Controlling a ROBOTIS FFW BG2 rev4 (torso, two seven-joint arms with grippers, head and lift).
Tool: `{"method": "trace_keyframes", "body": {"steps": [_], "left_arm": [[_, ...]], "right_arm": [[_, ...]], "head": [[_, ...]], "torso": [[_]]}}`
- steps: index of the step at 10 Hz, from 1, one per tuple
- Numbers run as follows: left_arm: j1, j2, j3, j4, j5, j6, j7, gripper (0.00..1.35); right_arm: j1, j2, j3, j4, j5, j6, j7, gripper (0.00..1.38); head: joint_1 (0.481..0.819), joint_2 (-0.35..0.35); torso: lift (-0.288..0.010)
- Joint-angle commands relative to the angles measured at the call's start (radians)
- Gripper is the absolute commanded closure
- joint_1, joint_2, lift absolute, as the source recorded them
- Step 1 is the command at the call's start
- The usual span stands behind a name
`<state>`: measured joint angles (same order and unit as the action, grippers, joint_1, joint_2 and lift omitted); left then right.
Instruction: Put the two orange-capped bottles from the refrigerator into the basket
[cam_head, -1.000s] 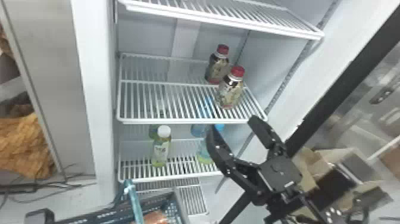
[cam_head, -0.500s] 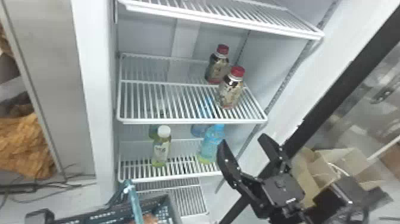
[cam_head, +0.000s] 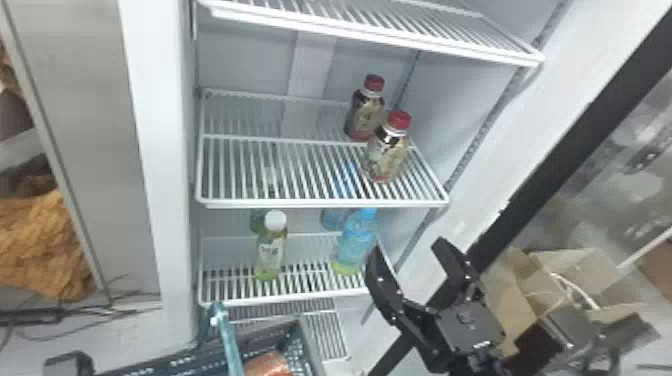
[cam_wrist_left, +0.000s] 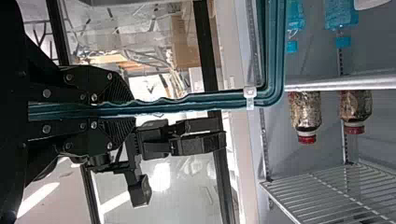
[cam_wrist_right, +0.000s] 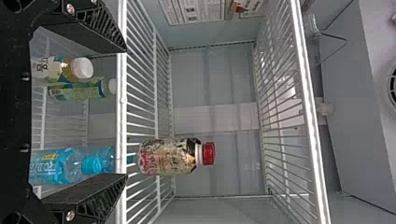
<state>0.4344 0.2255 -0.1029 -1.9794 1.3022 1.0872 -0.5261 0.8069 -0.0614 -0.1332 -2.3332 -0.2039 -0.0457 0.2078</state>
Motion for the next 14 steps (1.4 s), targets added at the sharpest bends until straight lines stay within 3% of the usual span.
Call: {"method": "trace_keyframes", "body": {"steps": [1, 14], "left_arm": [[0.000, 0.000, -0.001, 0.000, 0.000, 0.000, 0.000, 1.21], [0.002, -0.001, -0.003, 0.000, 0.000, 0.000, 0.000, 1.21]], "right_arm": [[0.001, 0.000, 0.002, 0.000, -0.001, -0.008, 0.002, 0.10], [0.003, 0.000, 0.002, 0.000, 0.001, -0.016, 0.005, 0.11]], "head": [[0.695, -0.350], [0.695, -0.350]], "torso": [[-0.040], [-0.040]]}}
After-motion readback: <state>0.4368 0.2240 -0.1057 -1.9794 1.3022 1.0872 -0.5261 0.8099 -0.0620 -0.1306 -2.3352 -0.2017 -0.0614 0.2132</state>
